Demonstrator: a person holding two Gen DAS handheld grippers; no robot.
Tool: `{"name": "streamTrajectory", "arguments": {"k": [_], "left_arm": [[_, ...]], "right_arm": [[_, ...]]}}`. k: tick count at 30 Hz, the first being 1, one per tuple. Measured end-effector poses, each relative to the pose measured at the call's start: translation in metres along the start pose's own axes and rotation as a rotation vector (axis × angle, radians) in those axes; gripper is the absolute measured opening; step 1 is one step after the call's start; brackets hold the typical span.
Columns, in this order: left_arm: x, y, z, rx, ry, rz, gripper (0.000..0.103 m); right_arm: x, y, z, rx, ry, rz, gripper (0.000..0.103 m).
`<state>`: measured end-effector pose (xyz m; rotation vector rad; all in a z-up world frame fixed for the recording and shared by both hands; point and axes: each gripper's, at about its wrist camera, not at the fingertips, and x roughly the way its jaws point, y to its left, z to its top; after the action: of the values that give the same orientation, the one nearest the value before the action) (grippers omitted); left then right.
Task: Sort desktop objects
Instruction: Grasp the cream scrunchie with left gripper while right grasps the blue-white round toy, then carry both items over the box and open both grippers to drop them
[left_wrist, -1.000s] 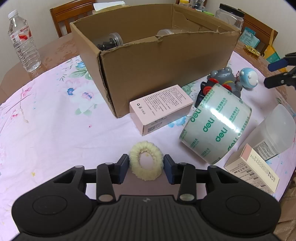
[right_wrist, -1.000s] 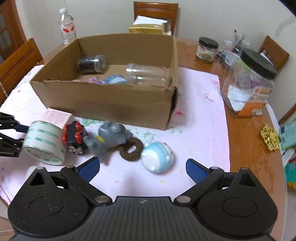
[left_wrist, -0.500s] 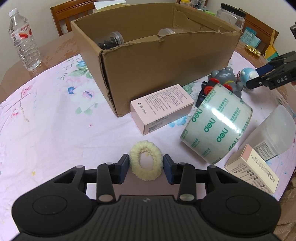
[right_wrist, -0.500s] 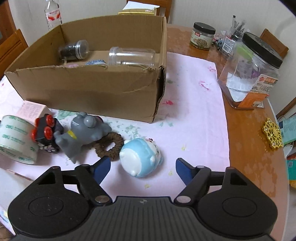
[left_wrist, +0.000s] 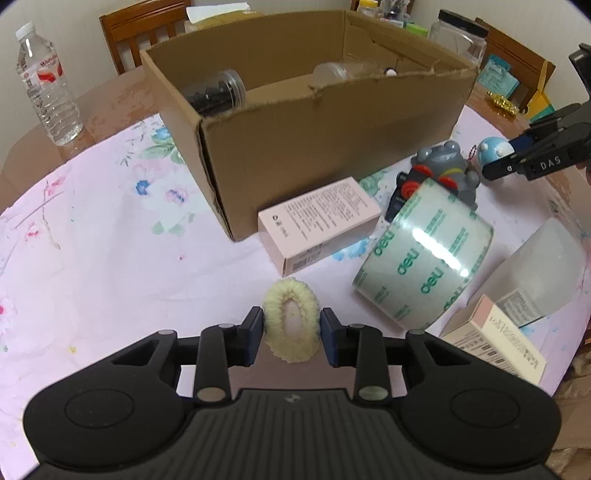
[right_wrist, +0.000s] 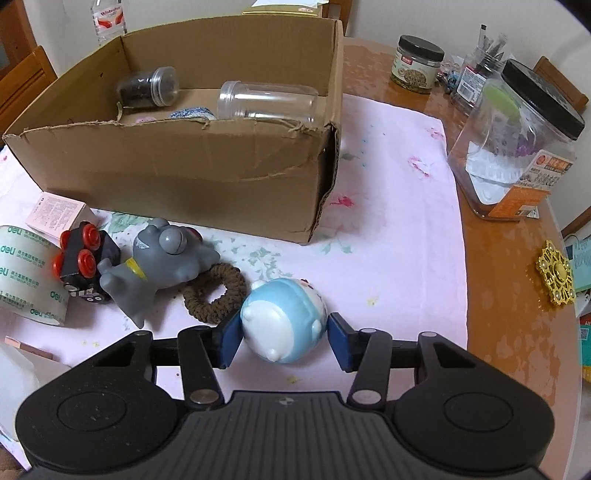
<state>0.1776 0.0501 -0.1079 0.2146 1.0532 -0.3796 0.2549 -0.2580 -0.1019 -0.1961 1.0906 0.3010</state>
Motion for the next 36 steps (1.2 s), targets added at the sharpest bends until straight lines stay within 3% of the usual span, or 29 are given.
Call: {"name": "streamTrajectory", "arguments": {"k": [16,20,24,27,32,36], "left_arm": [[-0.052,-0.007,0.028,0.039,-0.055,-0.014,0.032],[-0.056,-0.008,0.033,0.034,-0.061,-0.022,0.032],[-0.060,-0.010,0.035,0.044,-0.071,-0.022,0.032],[-0.061,-0.010,0.035,0.037,-0.071,-0.024,0.032],[-0.060,-0.010,0.037,0.038,-0.064,-0.029,0.032],[-0.065,-0.013,0.041,0.044,-0.074,-0.036,0.032]], "right_arm": [[-0.052,0.006,0.016,-0.108,-0.066,0.015,0.053],[-0.041,0.003,0.015,-0.096,-0.050,0.012,0.055],[-0.026,0.000,0.006,-0.061,-0.006,0.022,0.068],[-0.018,-0.001,-0.004,-0.061,0.019,0.025,0.070],[-0.012,0.003,-0.006,-0.052,0.027,0.056,0.069],[-0.006,0.012,-0.006,-0.079,0.051,0.057,0.060]]}}
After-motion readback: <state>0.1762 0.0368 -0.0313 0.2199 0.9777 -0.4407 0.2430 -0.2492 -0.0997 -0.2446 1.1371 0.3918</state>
